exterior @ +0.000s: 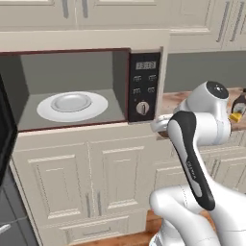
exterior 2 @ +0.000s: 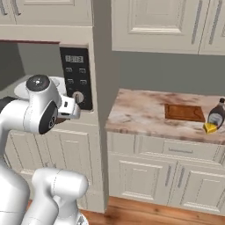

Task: Retrieve the reheated potato from the microwave, then place the potato, cheese, and condiment on the cutting board.

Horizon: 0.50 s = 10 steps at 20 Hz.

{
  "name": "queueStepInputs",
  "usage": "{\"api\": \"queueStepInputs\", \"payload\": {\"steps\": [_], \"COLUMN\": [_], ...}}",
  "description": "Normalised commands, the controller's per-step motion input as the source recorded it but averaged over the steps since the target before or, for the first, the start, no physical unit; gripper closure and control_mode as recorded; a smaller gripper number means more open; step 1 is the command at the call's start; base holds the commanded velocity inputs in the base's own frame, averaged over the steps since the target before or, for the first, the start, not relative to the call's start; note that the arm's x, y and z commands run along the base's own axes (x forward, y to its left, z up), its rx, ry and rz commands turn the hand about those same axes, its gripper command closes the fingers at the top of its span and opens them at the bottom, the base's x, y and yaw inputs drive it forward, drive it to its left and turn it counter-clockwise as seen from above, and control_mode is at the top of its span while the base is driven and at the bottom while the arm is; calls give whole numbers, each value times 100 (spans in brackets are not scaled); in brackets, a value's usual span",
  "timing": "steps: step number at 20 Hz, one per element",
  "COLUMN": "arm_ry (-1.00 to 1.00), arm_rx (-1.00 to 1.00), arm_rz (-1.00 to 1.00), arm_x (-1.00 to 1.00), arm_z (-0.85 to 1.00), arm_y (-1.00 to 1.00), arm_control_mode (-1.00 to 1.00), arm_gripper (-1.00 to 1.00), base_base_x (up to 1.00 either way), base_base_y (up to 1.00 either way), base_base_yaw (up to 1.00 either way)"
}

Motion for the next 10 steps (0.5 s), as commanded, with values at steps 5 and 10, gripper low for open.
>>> {"api": "queueStepInputs", "payload": {"steps": [5, 10], "arm_ry": [0, 0], "arm_rx": [0, 0], "arm_rz": [0, 0], "arm_x": [0, 0], "arm_z": [0, 0], "arm_y": [0, 0], "arm_control_mode": [100, 100], "arm_gripper": [100, 100], "base_base_x": [27, 31], "base_base_y": [-76, -75], "base_base_yaw": [0, 0]}}
